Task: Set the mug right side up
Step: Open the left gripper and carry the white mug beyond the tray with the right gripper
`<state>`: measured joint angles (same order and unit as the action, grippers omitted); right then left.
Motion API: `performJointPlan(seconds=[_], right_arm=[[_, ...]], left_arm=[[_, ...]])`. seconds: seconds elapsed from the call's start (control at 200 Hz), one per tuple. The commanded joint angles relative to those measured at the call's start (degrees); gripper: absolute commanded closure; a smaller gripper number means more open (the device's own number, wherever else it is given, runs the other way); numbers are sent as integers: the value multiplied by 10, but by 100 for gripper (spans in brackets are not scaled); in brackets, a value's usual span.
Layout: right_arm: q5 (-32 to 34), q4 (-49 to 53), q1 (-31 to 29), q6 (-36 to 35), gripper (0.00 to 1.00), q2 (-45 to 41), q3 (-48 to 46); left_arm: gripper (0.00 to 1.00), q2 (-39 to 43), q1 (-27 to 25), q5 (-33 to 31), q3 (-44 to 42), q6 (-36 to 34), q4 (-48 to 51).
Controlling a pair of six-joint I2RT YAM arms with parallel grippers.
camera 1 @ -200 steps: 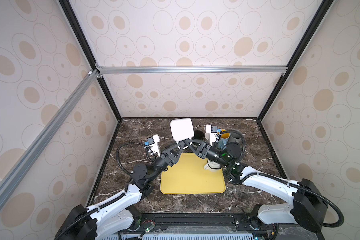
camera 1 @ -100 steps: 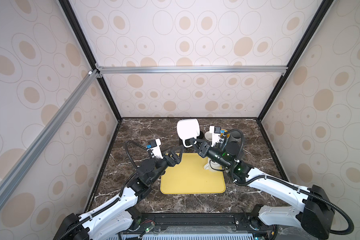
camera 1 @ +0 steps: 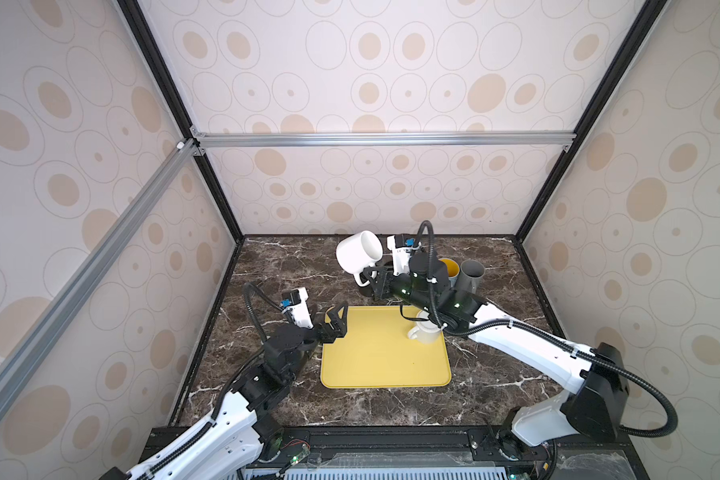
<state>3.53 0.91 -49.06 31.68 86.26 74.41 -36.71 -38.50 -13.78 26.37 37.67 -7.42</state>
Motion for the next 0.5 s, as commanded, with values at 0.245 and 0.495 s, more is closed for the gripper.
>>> performJointPlan(seconds=[0.245, 0.495], right_arm=[[190, 123, -43, -122, 100, 116, 184], [234, 146, -45, -112, 100, 212, 266]], left_arm=[[0, 38, 3, -46, 0, -43, 60], [0, 72, 3, -55, -12, -41, 81]])
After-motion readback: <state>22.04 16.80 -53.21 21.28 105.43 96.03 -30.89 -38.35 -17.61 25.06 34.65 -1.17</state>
